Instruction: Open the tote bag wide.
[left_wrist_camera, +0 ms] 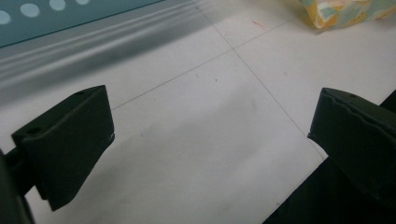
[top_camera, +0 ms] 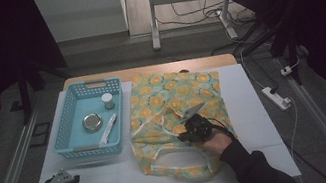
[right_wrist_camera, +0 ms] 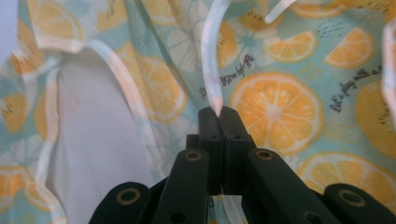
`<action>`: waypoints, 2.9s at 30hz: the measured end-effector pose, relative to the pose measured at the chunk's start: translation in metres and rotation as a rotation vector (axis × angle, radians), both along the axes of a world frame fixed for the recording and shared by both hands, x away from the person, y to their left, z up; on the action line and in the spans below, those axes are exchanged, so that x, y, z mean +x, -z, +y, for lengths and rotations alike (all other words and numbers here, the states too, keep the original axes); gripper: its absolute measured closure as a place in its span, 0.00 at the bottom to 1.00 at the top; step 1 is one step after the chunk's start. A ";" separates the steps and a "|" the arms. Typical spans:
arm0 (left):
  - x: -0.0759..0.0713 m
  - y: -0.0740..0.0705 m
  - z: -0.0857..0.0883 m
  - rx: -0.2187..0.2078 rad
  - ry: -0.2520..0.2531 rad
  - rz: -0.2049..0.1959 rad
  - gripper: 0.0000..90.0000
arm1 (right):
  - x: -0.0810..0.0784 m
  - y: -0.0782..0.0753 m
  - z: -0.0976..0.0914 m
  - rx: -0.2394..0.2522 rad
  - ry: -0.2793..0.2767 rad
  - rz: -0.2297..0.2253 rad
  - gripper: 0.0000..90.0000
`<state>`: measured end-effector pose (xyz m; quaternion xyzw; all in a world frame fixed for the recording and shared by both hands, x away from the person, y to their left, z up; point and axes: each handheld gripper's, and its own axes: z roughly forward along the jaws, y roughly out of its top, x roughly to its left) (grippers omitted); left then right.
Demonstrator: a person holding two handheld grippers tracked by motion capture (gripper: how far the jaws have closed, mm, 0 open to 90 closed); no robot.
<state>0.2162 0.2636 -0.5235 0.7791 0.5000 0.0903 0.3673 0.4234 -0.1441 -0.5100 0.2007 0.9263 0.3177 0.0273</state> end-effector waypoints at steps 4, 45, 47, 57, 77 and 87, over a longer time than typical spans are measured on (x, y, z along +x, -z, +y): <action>0.000 0.000 0.000 -0.001 0.001 0.000 0.00 | 0.001 -0.010 -0.004 0.043 0.002 -0.010 1.00; 0.002 0.000 0.001 -0.012 -0.005 0.007 0.00 | 0.019 -0.069 -0.006 0.176 0.073 -0.088 1.00; 0.002 0.000 0.001 -0.013 -0.005 0.007 0.00 | 0.021 -0.073 -0.005 0.182 0.074 -0.094 1.00; 0.002 0.000 0.002 -0.019 -0.007 0.007 0.00 | 0.029 -0.091 0.000 0.210 0.077 -0.109 1.00; 0.002 0.000 0.002 -0.022 -0.010 0.009 0.00 | 0.043 -0.104 0.005 0.239 0.090 -0.124 1.00; 0.002 0.000 0.002 -0.026 -0.009 0.005 0.00 | 0.043 -0.105 0.005 0.252 0.088 -0.132 1.00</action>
